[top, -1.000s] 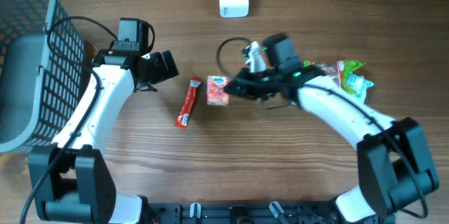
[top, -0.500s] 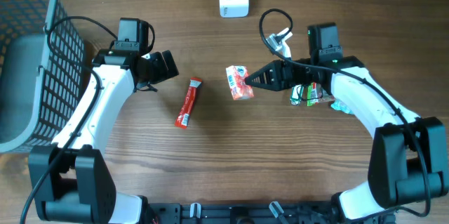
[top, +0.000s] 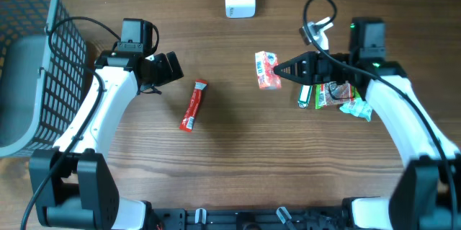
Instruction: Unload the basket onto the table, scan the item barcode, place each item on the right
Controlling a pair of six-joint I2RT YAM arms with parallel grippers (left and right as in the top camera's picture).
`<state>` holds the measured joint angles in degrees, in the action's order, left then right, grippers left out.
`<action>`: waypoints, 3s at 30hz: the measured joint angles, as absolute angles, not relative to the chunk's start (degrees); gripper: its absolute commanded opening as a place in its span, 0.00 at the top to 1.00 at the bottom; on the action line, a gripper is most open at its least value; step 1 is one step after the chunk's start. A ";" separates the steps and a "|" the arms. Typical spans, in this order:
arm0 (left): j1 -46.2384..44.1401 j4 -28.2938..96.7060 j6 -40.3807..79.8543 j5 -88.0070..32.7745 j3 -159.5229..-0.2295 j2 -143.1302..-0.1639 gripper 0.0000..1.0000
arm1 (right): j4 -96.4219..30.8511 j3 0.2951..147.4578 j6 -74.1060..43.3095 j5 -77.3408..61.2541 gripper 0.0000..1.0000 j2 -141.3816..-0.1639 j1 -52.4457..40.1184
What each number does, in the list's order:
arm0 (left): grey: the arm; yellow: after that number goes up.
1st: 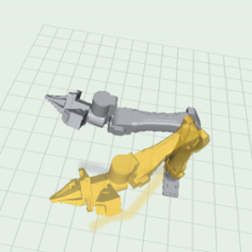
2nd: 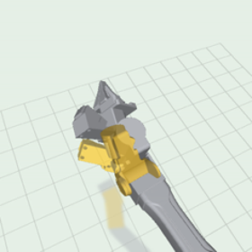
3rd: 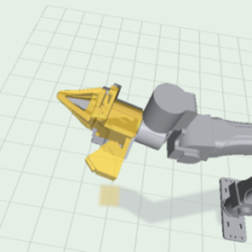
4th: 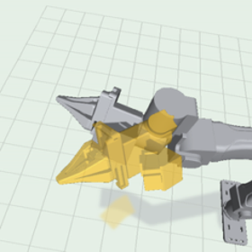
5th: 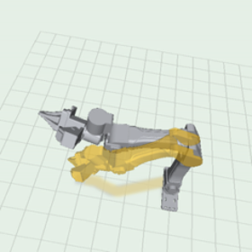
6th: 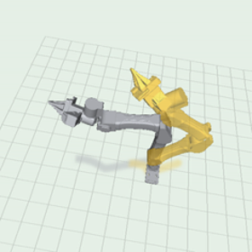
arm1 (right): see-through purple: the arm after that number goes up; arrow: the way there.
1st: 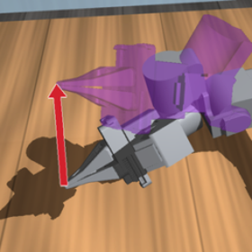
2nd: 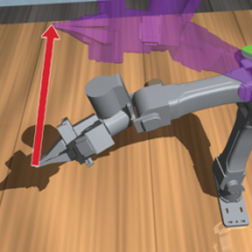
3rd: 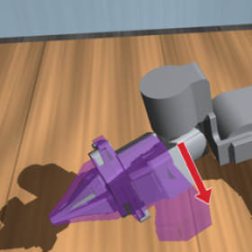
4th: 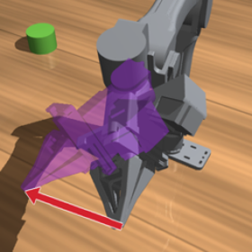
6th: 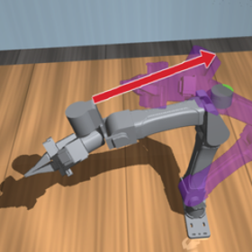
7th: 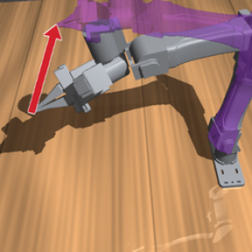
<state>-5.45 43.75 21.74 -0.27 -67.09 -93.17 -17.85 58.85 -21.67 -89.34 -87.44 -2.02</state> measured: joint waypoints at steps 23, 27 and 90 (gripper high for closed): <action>-5.45 43.75 21.74 -0.27 -67.09 -93.17 0.00 | 42.39 58.11 -81.08 -88.68 0.96 -72.95 -1.23; -5.45 43.75 21.76 -0.27 -67.09 -93.17 0.00 | 43.42 58.11 -84.88 -88.92 0.96 -72.95 2.37; -5.45 43.75 21.74 -0.27 -67.09 -93.17 0.00 | 13.23 41.23 -44.56 -52.99 0.95 -96.97 -10.74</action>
<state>-5.45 43.75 21.74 -0.27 -67.09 -93.17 13.23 41.23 -44.56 -52.99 -96.97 -10.74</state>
